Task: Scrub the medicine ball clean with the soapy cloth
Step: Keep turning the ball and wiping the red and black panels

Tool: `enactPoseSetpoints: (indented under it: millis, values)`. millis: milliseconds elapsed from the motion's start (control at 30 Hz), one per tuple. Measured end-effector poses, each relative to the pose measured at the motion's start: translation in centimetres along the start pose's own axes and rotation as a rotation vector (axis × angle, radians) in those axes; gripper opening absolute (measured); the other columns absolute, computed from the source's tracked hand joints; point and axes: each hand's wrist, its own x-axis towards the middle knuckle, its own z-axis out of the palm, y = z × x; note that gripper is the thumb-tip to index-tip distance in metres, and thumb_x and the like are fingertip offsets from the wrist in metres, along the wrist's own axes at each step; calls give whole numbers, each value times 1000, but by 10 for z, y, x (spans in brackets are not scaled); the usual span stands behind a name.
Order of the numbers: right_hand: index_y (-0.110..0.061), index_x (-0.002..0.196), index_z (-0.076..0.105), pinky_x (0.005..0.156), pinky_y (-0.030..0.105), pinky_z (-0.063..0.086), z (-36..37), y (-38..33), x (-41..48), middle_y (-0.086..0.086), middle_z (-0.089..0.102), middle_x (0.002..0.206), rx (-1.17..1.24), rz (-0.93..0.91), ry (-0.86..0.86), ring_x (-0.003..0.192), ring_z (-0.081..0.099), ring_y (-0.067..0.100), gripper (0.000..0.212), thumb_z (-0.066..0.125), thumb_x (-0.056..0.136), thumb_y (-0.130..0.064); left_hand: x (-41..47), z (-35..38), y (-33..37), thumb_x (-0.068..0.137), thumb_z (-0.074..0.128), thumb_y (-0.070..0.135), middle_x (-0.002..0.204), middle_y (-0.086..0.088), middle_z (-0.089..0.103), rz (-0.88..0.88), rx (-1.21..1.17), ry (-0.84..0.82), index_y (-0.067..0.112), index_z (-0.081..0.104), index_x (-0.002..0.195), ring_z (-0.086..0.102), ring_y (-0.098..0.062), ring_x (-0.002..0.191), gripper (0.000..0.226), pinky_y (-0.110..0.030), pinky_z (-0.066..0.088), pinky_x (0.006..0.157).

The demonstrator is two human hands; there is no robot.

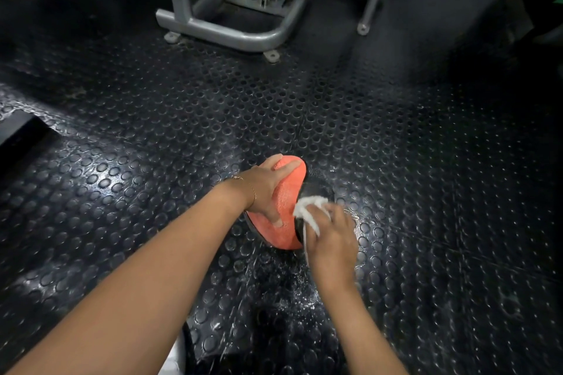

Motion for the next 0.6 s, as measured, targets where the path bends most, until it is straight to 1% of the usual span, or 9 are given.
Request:
enactPoseSetpoints:
  millis: [100, 233, 300, 367, 400, 500, 533, 600]
  values:
    - [-21, 92, 71, 62, 30, 49, -2, 9, -25, 5, 63, 94, -28, -26, -44, 80, 60, 25, 41, 83, 57, -5, -1, 2, -1, 61, 86, 33, 155, 10, -21, -4, 12, 8, 45, -10, 145, 11, -22, 144, 128, -40, 30, 112]
    - [-17, 96, 70, 61, 31, 47, -4, -2, 10, 7, 62, 95, 27, 14, 31, 81, 59, 26, 33, 78, 65, -5, 2, 6, -2, 60, 85, 33, 155, 10, -20, -23, 6, 23, 46, -12, 145, 14, -26, 143, 129, -42, 33, 110]
    - [-15, 97, 70, 64, 31, 47, -2, -9, 25, 8, 62, 96, 11, 11, 34, 84, 58, 27, 33, 76, 67, -4, 1, 7, -1, 60, 85, 31, 155, 10, -20, -29, -15, 20, 46, -11, 145, 17, -26, 142, 129, -41, 36, 108]
    - [-16, 98, 70, 67, 32, 49, 0, -10, 21, 8, 62, 97, 4, 14, 17, 85, 57, 27, 36, 76, 66, -3, 2, 6, -1, 61, 85, 30, 155, 10, -20, -21, -26, 20, 45, -10, 145, 18, -25, 142, 128, -37, 38, 106]
    - [-17, 98, 70, 68, 32, 49, 1, -6, 12, 8, 62, 98, 1, 16, 7, 85, 57, 27, 37, 77, 65, -4, 2, 5, -1, 61, 85, 31, 155, 9, -20, -17, -24, 20, 45, -10, 145, 18, -25, 142, 128, -37, 37, 107]
    - [-21, 95, 71, 66, 29, 46, 0, 10, -17, 5, 62, 97, -9, -19, -26, 83, 58, 24, 36, 81, 63, -9, 2, 5, 0, 61, 85, 34, 155, 9, -20, -17, 9, 17, 45, -11, 145, 12, -26, 143, 129, -42, 31, 112]
    - [-22, 93, 71, 66, 30, 47, -1, 13, -20, 5, 62, 97, -10, -26, -37, 83, 59, 24, 35, 82, 62, -9, 2, 6, 0, 61, 85, 35, 155, 9, -20, -21, 10, 17, 45, -12, 145, 11, -26, 144, 129, -43, 29, 112]
    - [-19, 93, 71, 67, 31, 49, -4, 11, -9, 6, 63, 97, 3, -13, -3, 84, 60, 26, 33, 81, 63, -8, 3, 7, -1, 60, 86, 36, 155, 9, -20, -29, 3, 21, 45, -12, 145, 11, -27, 144, 130, -45, 30, 112]
